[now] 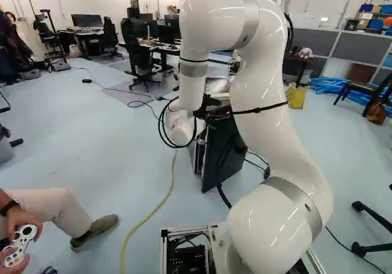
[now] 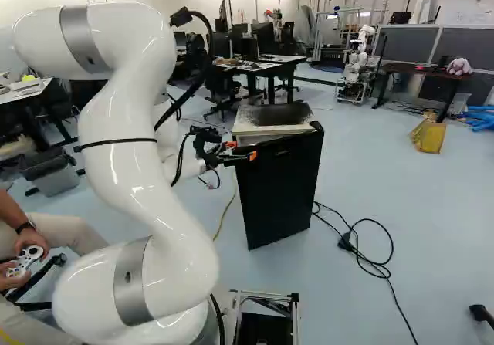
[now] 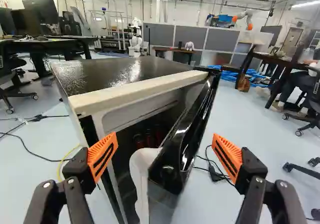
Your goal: Grab a drink from the fridge
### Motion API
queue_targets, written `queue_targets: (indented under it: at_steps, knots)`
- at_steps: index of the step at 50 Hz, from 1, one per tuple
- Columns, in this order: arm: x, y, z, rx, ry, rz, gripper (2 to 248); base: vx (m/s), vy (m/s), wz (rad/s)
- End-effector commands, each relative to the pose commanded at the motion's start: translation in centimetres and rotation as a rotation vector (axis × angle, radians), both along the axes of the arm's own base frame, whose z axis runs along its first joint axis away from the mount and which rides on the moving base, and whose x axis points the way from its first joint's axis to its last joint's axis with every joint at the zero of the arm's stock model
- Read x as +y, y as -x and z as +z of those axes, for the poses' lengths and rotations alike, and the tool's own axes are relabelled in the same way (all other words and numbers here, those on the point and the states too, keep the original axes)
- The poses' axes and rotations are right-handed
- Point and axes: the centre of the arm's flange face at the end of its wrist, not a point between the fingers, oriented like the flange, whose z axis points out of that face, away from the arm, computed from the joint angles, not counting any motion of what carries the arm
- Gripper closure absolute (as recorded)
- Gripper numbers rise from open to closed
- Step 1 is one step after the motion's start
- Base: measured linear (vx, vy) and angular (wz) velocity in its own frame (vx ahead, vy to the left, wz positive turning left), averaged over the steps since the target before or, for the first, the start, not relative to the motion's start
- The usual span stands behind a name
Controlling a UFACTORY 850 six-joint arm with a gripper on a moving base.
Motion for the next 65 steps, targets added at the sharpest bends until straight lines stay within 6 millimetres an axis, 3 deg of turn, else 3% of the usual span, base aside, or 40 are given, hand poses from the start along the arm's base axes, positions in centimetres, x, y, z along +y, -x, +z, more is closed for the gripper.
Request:
queue_targets:
  at_steps: [36, 65]
  knots:
    - [-2.0, 7.8, 0.8, 0.079, 0.037, 0.033, 3, 0.0, 0.0, 0.0]
    - [-4.8, 13.2, 1.6, 0.098, 0.091, -0.006, 3, 0.0, 0.0, 0.0]
